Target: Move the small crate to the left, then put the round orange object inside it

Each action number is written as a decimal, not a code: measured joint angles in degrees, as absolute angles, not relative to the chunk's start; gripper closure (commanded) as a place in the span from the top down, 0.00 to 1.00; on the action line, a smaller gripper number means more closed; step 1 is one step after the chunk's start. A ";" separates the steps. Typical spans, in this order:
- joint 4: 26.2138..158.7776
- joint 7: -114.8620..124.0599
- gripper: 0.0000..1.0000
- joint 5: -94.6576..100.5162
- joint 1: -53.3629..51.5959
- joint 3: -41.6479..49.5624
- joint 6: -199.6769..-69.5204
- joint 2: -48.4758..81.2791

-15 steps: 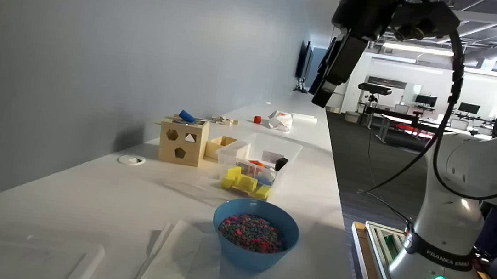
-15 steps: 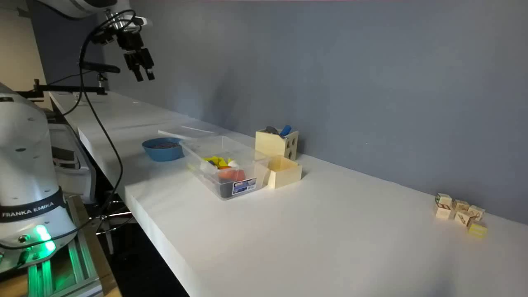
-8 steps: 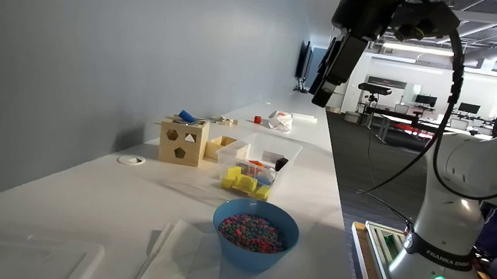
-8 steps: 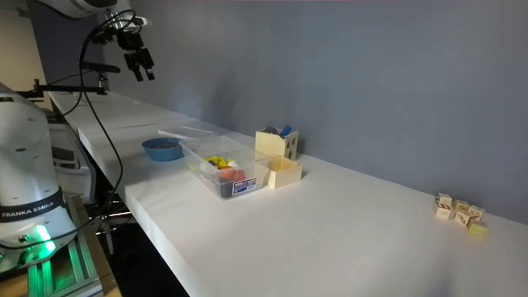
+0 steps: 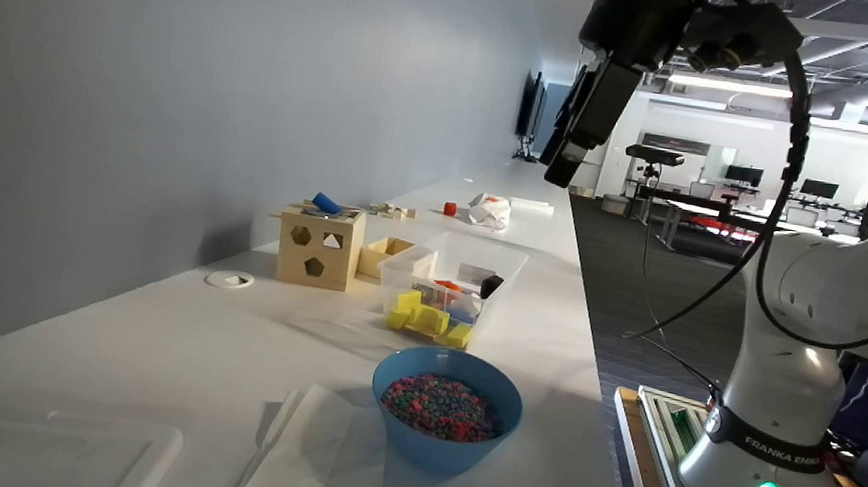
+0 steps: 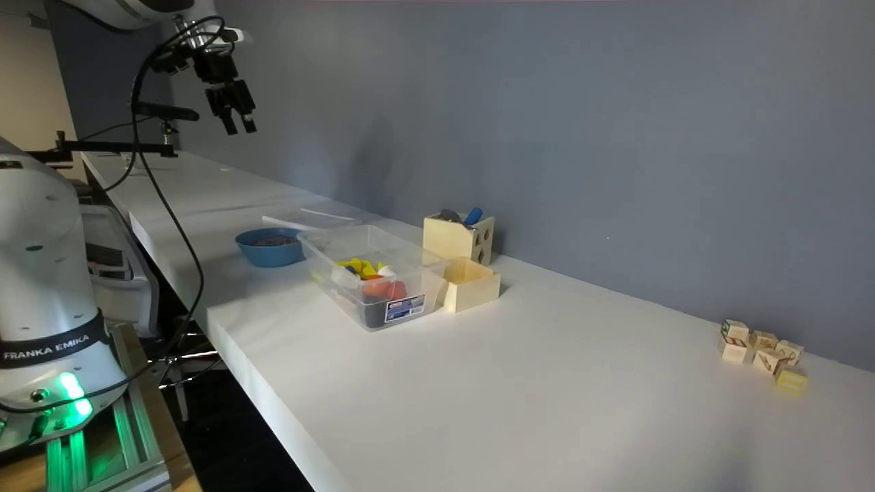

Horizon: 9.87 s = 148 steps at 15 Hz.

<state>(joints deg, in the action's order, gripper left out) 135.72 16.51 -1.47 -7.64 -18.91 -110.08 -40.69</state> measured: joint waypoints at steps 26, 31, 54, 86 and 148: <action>145.34 -0.01 1.00 12.01 12.15 11.06 -114.65 -38.88; 136.80 -21.15 1.00 12.44 12.41 23.66 -111.67 -28.29; 108.05 -21.40 1.00 -6.59 8.69 17.19 -126.99 1.68; 104.64 -11.65 0.17 -8.58 10.27 6.36 -137.57 23.92; 98.21 -12.29 0.02 -0.83 -6.26 -9.91 -125.14 22.63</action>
